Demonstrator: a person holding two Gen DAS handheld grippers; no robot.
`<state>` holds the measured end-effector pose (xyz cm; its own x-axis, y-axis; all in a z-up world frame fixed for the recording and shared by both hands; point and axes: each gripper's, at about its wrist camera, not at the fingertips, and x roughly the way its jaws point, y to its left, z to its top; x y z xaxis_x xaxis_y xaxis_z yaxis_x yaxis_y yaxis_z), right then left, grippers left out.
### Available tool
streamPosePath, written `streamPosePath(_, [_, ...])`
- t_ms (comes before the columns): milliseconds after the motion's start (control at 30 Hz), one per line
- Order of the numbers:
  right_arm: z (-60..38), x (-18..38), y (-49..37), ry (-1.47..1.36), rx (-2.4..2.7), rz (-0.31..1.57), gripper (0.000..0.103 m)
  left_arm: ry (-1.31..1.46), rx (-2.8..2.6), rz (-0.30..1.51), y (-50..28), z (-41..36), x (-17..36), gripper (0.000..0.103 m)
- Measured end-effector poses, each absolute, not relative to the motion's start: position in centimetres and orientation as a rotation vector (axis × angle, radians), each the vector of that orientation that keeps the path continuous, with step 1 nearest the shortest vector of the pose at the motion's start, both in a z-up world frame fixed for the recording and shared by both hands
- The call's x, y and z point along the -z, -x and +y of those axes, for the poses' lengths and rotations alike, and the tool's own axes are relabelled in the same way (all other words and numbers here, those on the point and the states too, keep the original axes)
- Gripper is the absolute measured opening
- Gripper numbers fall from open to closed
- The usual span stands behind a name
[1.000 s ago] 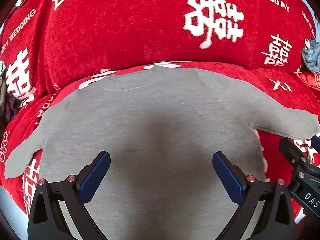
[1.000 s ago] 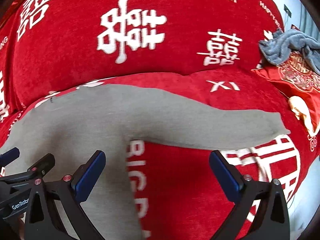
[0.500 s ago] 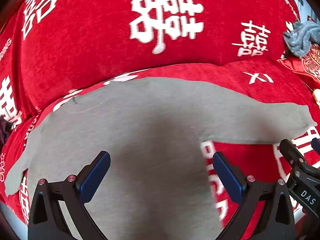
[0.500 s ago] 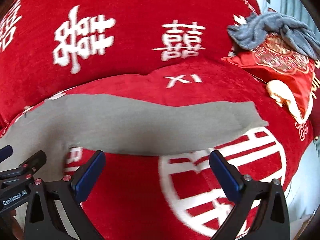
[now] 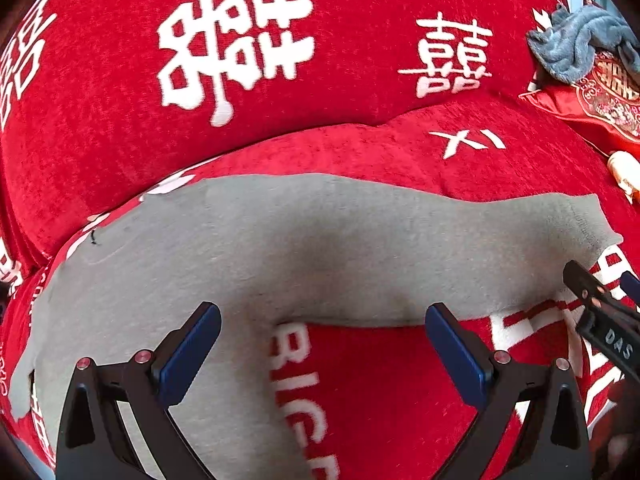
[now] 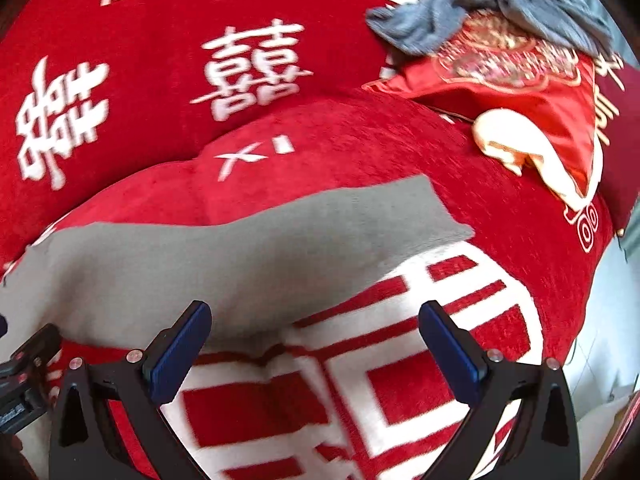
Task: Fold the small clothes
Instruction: 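Move the right tool to the sweater sleeve cuff and close on it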
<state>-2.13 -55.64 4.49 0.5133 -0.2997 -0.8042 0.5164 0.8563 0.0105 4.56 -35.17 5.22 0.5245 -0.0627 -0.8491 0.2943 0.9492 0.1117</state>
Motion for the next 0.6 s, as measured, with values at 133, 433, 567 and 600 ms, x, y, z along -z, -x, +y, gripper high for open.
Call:
streamPosePath(133, [-58.2, -3.1, 1.5, -0.318, 0.510, 0.923, 0.102, -0.268, 0.227, 1.006, -4.8, -36.3, -4.5, 0.102])
streamPosePath(433, [-60.4, -2.8, -0.7, -0.271, 0.526, 0.878, 0.089, -0.261, 0.225, 1.022, -6.1, -36.7, -3.4, 0.102])
streamPosePath(567, [-60.5, -2.8, -1.1, -0.245, 0.509, 0.862, 0.029, -0.231, 0.213, 1.037, -6.9, -36.3, -3.2, 0.102])
streamPosePath(600, [-60.7, -2.8, -1.0, -0.262, 0.495, 0.854, 0.016, -0.224, 0.212, 1.041, -7.0, -36.2, -3.1, 0.102])
